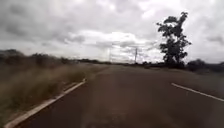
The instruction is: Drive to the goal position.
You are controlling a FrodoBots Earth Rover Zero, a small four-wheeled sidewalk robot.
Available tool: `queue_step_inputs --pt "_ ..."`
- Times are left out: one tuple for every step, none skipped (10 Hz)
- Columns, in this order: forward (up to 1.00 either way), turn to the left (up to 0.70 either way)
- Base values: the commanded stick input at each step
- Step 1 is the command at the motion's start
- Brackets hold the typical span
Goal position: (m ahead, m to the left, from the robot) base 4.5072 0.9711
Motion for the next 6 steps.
queue_step_inputs --pt "0.5 0.0" --pt "0.5 0.0" --pt "0.5 0.0" --pt "0.5 0.0" --pt "0.5 -0.22" --pt "0.5 -0.47"
